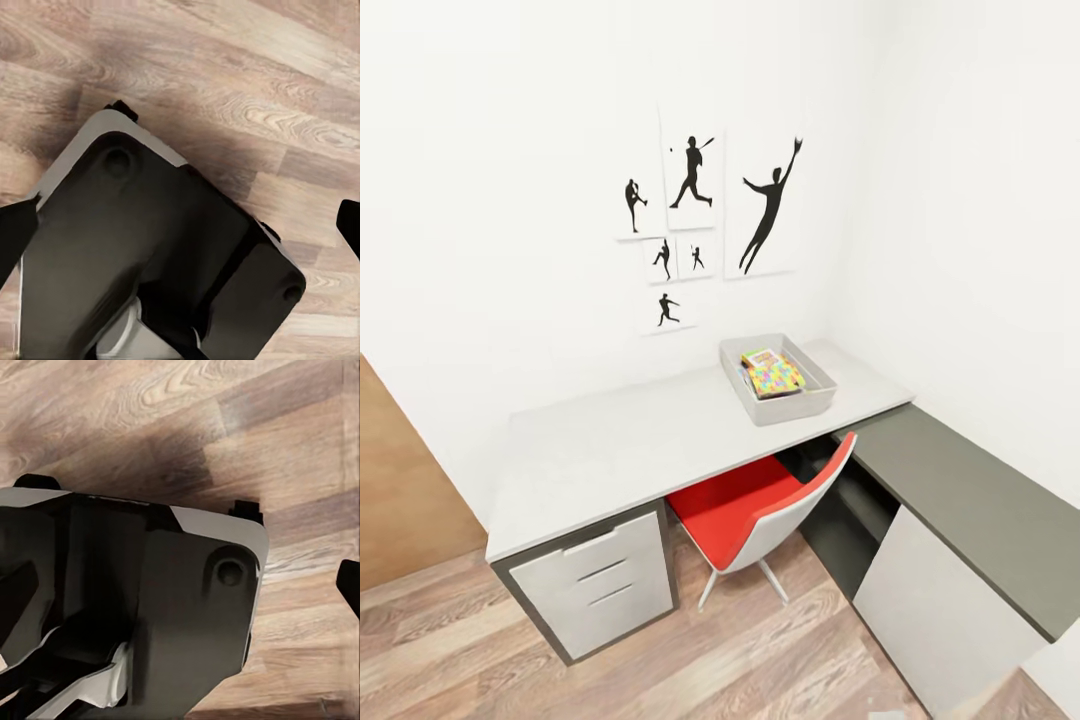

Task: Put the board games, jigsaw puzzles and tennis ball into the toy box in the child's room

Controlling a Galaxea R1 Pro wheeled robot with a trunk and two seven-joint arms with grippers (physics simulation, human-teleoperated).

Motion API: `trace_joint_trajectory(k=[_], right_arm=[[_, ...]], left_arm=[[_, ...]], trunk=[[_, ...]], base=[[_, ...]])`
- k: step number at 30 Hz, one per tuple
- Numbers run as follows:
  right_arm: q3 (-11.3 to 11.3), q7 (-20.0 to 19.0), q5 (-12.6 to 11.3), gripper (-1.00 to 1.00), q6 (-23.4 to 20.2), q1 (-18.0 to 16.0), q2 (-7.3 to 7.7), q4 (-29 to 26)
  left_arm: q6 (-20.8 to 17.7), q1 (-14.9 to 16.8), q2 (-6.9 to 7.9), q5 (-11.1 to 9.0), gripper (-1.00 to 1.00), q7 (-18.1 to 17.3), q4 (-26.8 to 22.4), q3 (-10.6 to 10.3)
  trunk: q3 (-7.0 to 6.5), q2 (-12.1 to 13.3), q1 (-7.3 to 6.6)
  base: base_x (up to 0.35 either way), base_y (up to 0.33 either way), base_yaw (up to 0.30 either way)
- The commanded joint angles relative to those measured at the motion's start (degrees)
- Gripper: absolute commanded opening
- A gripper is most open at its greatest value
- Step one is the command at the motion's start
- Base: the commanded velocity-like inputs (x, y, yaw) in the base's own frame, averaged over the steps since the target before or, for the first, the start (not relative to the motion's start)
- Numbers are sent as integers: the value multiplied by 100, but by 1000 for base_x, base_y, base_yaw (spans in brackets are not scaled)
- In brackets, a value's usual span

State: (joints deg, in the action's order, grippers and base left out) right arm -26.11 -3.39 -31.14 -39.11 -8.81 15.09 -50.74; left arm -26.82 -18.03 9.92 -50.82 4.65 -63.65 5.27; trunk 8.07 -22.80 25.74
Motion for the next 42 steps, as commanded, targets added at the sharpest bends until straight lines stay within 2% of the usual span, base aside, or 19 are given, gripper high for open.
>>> trace_joint_trajectory(k=[1,5,7,11,12,20,21,22,28,32,33,36,42], right_arm=[[-26,-22,88,100,105,-10,-20,118],[-42,-15,219,100,430,-18,-71,617],[-44,-13,238,100,486,-28,-79,752],[-49,-7,281,100,749,-112,-99,1207],[-49,-7,281,100,749,-112,-99,1207],[-51,1,304,100,1246,-188,-126,1750],[-51,4,306,100,1285,-192,-129,1834],[-51,9,308,100,1405,-200,-133,2139],[-52,12,310,100,1788,-205,-135,2726],[-57,11,307,100,2496,-203,-135,3360],[-57,11,307,100,2496,-203,-135,3360],[-48,8,294,100,2993,-184,-131,3687],[-48,9,283,100,3556,-102,-124,3995]], left_arm=[[59,7,16,-69,100,-43,193,4],[365,100,49,-53,100,-233,806,-12],[436,133,54,-51,100,-260,970,-16],[674,286,72,-45,100,-326,1607,-22],[674,286,72,-45,100,-326,1607,-22],[1109,575,82,-39,100,-366,2557,-59],[1158,619,81,-24,100,-370,2680,-75],[1266,740,71,86,100,-376,3028,-117],[1546,894,37,302,100,-373,3524,-132],[2164,984,3,390,100,-351,4043,-133],[2164,984,3,390,100,-351,4043,-133],[2549,1015,-50,424,100,-335,4415,-141],[2810,1035,-199,454,100,-317,4893,-152]], trunk=[[-1,-12,5],[-38,-12,5],[-57,-12,5],[-94,-12,5],[-103,-12,5],[-178,-12,5],[-188,-12,5],[-197,-12,5],[-253,-12,5],[-291,-12,5],[-300,-12,5],[-323,-12,5],[-345,-12,5]], base=[[0,0,0],[0,0,0],[0,0,0],[0,0,0],[0,0,0],[0,0,0],[0,0,0],[0,0,0],[0,0,0],[0,0,0],[0,0,0],[0,0,0],[0,0,0]])
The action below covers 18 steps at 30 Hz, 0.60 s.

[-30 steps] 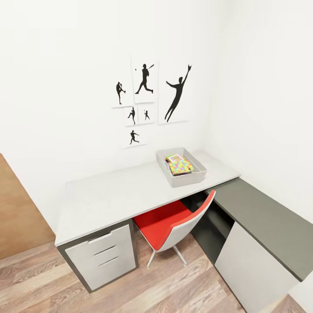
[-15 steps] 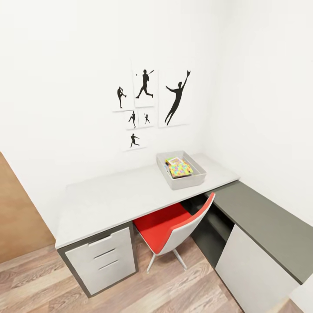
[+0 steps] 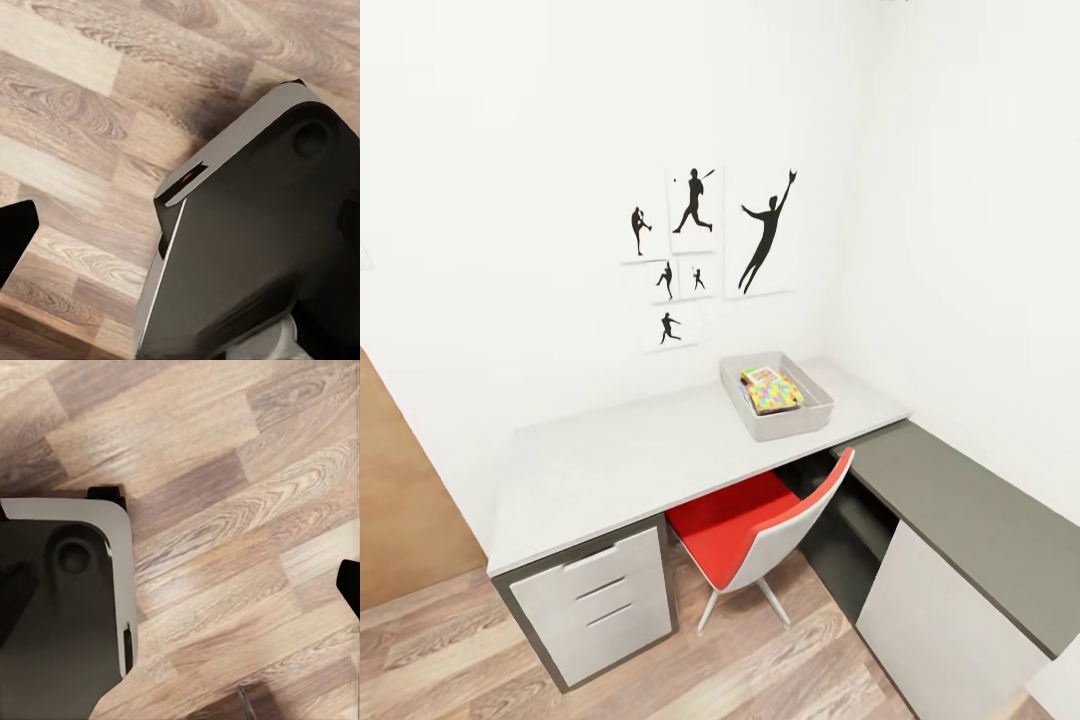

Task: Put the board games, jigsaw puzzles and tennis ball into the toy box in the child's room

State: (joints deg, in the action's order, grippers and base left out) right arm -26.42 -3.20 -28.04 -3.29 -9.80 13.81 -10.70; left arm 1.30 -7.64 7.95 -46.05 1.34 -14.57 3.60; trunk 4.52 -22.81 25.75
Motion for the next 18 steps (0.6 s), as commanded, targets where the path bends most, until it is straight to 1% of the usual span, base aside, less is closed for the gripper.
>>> trace_joint_trajectory(k=[1,4,5,7,9,12,13,15,18], right_arm=[[-20,-9,-26,100,54,25,3,41],[-21,-9,-35,100,200,89,-21,144],[-21,-9,-35,100,200,89,-21,144],[-21,-9,-39,100,248,123,-121,185],[-21,-10,-39,100,289,150,-281,212],[-25,-8,-41,100,335,174,-570,233],[-23,-7,-39,100,362,186,-894,242],[-23,-6,-37,100,371,190,-1076,246],[-22,-6,-39,100,376,194,-1252,251]], left_arm=[[25,-1,-38,-21,100,16,42,13],[74,3,-141,-15,100,20,153,11],[74,3,-141,-15,100,20,153,11],[94,5,-203,-13,100,21,195,7],[105,6,-253,-12,100,22,222,5],[119,7,-295,-7,100,23,245,2],[125,8,-314,-4,100,24,257,3],[128,8,-320,-3,100,24,262,2],[131,8,-329,-2,100,24,266,1]], trunk=[[9,-11,4],[5,-11,4],[5,-11,4],[3,-11,4],[2,-11,4],[2,-11,4],[2,-11,4],[1,-11,4],[1,-11,4]], base=[[0,0,0],[0,0,0],[0,0,0],[0,0,0],[0,0,0],[0,0,0],[0,0,0],[0,0,0],[0,0,0]])
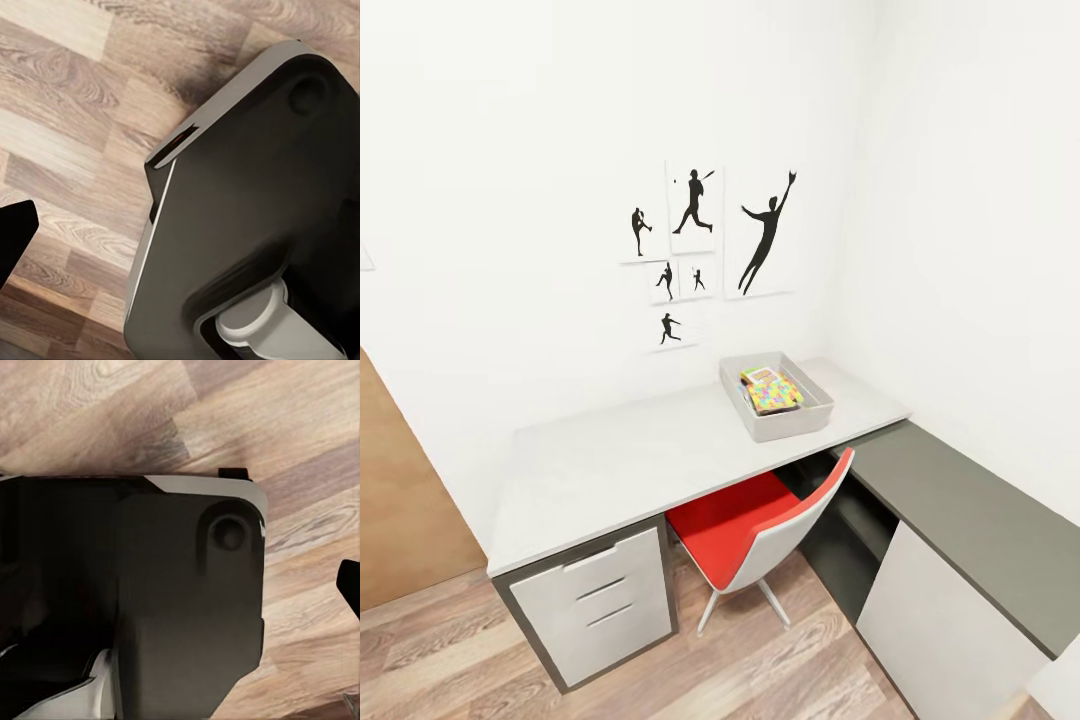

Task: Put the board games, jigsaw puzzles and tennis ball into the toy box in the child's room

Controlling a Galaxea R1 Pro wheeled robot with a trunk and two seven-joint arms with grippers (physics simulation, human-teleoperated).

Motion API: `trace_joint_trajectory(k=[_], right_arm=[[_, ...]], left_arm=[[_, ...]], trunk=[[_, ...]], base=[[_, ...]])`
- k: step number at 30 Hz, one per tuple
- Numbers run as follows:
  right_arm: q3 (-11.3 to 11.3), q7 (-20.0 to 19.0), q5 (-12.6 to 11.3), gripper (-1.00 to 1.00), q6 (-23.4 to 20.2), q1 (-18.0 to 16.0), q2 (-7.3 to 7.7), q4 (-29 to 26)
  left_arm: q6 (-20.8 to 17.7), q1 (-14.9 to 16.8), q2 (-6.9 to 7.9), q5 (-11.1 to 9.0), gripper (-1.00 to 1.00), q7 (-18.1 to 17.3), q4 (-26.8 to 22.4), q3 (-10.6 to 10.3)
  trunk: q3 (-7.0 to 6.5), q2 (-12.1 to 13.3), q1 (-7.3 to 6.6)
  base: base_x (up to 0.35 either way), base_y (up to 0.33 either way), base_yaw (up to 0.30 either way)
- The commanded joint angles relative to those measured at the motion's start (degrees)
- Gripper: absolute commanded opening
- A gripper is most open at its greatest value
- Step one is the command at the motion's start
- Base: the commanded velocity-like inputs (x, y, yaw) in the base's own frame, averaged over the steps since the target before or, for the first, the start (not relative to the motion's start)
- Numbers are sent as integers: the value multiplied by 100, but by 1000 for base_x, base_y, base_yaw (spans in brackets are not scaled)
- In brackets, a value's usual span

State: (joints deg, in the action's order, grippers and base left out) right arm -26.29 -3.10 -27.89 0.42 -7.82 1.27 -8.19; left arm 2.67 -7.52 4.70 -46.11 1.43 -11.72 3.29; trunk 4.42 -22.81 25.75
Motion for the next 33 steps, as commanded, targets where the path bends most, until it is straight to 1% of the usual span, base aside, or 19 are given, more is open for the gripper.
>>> trace_joint_trajectory(k=[1,3,7,16,24,33], right_arm=[[-35,-16,-53,100,6,-4,-33,2],[-33,-16,-52,100,11,-2,-65,3],[-19,-16,-51,100,14,-1,-73,7],[-14,-16,-50,100,18,0,6,17],[-23,-16,-50,100,16,0,-4,19],[-18,-16,-49,100,15,0,27,19]], left_arm=[[-6,-4,-5,4,100,15,-18,32],[-5,-4,-8,5,100,15,-16,32],[-6,-4,-10,5,100,15,-15,31],[-5,-4,-12,5,100,15,-15,31],[-4,-4,-13,5,100,15,-14,31],[-5,-4,-13,5,100,15,-14,31]], trunk=[[11,-11,3],[11,-11,3],[11,-11,3],[11,-11,3],[11,-11,3],[11,-11,3]], base=[[0,0,0],[0,0,0],[0,0,0],[0,0,0],[0,0,0],[0,0,0]])
